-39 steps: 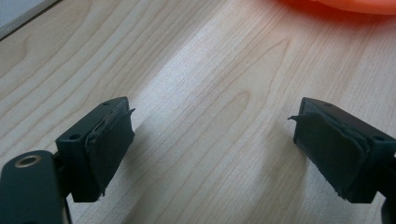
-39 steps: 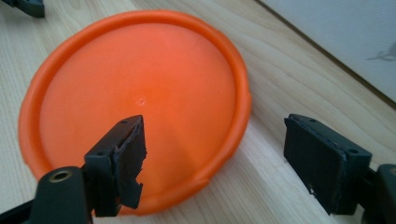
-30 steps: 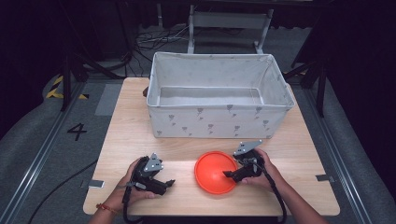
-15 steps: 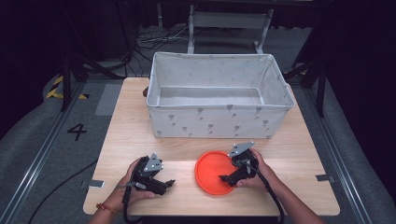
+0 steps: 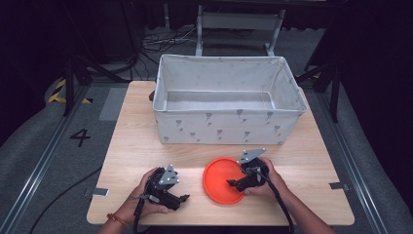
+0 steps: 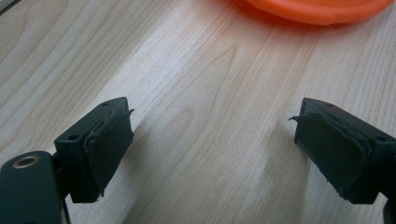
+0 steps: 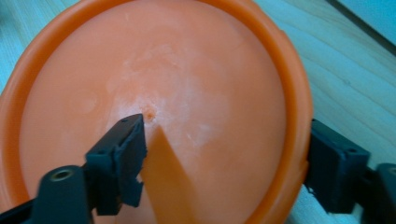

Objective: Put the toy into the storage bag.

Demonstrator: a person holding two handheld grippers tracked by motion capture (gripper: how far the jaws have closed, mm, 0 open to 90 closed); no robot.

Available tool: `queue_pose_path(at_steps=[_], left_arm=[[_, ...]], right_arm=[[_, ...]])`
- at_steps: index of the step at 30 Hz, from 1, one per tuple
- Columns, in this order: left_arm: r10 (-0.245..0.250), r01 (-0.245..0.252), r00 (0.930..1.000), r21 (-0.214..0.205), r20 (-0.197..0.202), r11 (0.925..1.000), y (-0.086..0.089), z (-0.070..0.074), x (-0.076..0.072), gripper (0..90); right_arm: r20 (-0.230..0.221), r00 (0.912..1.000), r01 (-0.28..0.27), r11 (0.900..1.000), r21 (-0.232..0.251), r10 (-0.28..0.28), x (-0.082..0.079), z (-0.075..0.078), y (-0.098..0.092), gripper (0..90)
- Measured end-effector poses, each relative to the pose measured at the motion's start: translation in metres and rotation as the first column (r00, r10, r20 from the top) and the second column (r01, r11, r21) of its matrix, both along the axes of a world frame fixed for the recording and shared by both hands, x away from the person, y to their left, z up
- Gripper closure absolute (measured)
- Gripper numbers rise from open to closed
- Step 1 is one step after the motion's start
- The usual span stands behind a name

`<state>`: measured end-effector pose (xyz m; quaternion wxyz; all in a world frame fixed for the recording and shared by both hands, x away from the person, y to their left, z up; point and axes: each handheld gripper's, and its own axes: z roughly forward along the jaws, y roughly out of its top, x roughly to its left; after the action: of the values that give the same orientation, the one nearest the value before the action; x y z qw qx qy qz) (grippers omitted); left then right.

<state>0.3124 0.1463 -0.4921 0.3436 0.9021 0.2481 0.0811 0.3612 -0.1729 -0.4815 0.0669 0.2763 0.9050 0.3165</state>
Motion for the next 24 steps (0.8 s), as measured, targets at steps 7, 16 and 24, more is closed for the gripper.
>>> queue_pose_path(at_steps=[7,16,24], left_arm=[[-0.01,0.01,0.9999,-0.007,0.002,0.9999,0.0,-0.001,0.001,10.7],[-0.019,0.019,0.9998,-0.014,0.005,0.9997,0.001,-0.002,0.002,10.5],[-0.02,0.02,0.9998,-0.01,0.006,0.9997,0.002,-0.001,0.002,10.5]], right_arm=[[0.024,0.999,0.037,0.9984,0.043,-0.038,0.001,0.007,-0.008,48.9],[0.046,0.9978,0.041,0.9905,0.131,-0.047,0.0,0.025,-0.015,69.9],[0.042,0.999,-0.024,0.9758,0.217,0.015,-0.004,0.051,-0.016,80.9]])
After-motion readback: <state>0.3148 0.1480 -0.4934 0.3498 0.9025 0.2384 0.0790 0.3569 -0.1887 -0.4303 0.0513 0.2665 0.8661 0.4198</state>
